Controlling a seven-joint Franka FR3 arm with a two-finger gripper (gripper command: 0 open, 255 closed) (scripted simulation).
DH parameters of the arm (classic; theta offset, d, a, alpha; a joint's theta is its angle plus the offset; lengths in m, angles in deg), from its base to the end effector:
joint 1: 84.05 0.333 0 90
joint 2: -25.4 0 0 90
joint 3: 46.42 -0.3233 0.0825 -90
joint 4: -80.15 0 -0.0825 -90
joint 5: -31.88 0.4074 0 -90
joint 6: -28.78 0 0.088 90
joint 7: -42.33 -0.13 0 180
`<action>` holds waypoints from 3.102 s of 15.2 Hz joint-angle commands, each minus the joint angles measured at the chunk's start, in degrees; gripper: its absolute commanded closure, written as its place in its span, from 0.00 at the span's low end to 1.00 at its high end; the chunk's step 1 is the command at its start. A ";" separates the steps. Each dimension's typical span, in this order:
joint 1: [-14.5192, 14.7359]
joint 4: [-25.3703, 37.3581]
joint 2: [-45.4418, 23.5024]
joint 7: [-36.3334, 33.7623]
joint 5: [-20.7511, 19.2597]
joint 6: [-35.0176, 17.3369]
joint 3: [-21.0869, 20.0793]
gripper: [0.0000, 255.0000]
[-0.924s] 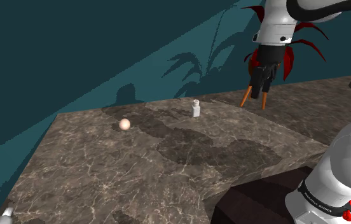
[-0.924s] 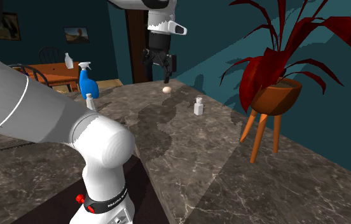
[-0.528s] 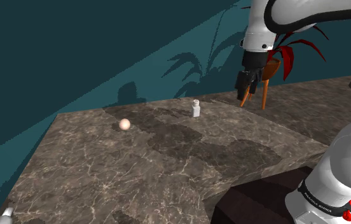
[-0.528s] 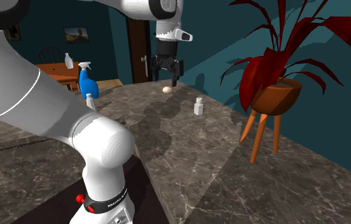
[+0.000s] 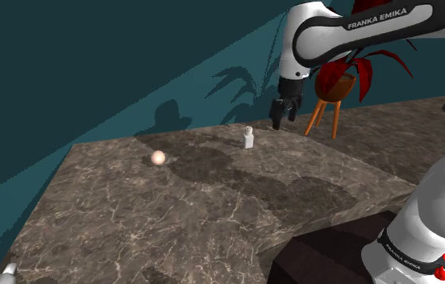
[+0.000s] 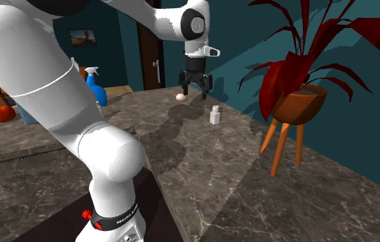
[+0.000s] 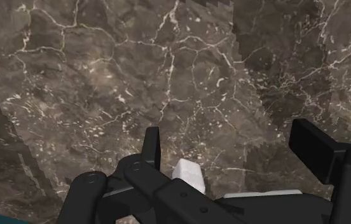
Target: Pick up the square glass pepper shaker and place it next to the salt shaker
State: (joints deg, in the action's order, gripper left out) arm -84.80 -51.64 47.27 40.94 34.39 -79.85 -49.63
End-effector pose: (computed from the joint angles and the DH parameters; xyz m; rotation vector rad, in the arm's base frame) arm 0.4518 0.0246 0.4703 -3.1216 0.0001 0.0367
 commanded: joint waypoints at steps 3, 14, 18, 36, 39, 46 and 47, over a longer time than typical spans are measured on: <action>-0.43 4.54 -8.15 -0.86 -1.66 -5.09 -0.56 0.00; -0.93 17.25 -26.98 -3.41 -6.53 -14.17 -0.83 0.00; -0.98 15.83 -28.38 -3.56 -6.77 -16.98 -0.74 0.00; -1.00 15.32 -28.96 -3.63 -6.87 -18.07 -0.71 1.00; -1.00 15.70 -28.63 -3.56 -6.80 -17.37 -0.72 1.00; -1.01 18.73 -26.61 -3.11 -6.41 -12.33 -0.78 1.00; -1.01 19.21 -26.36 -3.05 -6.36 -11.60 -0.78 1.00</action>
State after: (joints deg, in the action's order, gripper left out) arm -85.80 -32.96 20.52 37.79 27.96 -92.38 -50.42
